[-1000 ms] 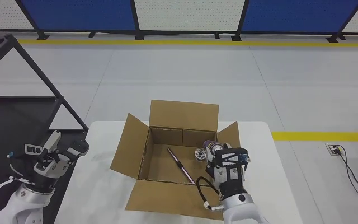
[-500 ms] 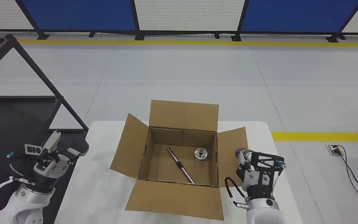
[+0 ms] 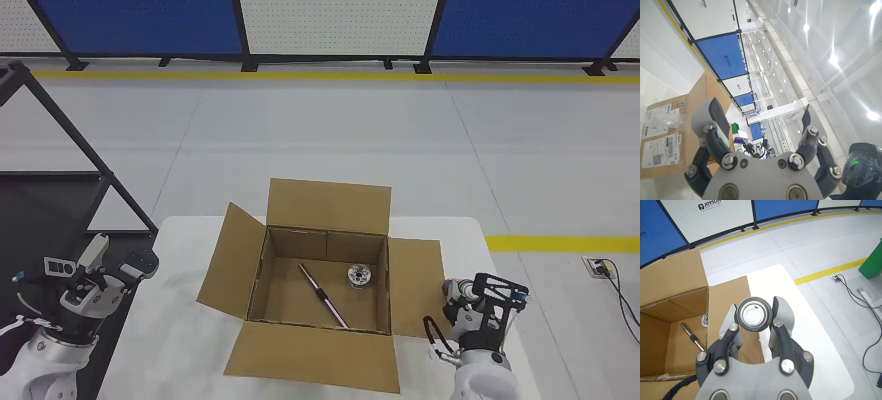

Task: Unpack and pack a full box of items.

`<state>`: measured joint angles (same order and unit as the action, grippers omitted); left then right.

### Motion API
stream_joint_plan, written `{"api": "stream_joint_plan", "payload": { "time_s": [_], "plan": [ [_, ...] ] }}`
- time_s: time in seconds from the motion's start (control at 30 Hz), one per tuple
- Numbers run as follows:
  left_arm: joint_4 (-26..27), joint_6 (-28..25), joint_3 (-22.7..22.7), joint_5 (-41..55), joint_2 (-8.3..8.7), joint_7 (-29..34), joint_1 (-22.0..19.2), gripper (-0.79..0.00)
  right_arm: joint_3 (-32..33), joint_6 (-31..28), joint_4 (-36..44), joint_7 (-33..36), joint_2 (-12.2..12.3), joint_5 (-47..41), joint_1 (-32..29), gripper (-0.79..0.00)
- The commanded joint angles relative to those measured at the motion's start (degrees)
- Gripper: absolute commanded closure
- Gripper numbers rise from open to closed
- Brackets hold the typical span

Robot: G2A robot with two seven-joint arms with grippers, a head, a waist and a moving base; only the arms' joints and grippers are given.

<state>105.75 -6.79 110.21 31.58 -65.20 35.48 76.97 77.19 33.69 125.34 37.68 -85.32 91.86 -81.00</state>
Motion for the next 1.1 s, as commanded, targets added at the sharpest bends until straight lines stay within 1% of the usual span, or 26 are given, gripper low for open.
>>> {"api": "stream_joint_plan", "payload": {
  "time_s": [0.0,0.43,0.53,0.6,0.87,1.07],
  "plan": [
    [0.0,0.0,0.0,0.0,0.00,0.0,0.0,-0.785,0.6,1.7,-0.2,0.4,-0.2,-0.3,0.1,0.000],
    [0.0,0.0,0.0,0.0,0.00,0.0,0.0,-0.785,1.0,1.7,-0.8,-0.1,-0.2,-0.3,0.0,0.000],
    [0.0,0.0,0.0,0.0,0.00,0.0,0.0,-0.785,2.4,3.4,-2.5,0.4,-0.4,-1.9,1.2,0.000],
    [0.0,0.0,0.0,0.0,0.00,0.0,0.0,-0.785,4.2,4.4,-2.8,1.3,-0.5,-4.1,2.1,0.000],
    [0.0,0.0,0.0,0.0,0.00,0.0,0.0,-0.785,12.5,3.3,-3.6,4.2,-0.5,-13.3,2.9,0.000],
    [0.0,0.0,0.0,0.0,0.00,0.0,0.0,-0.785,17.3,6.6,-6.5,6.7,-0.6,-17.9,4.9,0.000]
  ]
}}
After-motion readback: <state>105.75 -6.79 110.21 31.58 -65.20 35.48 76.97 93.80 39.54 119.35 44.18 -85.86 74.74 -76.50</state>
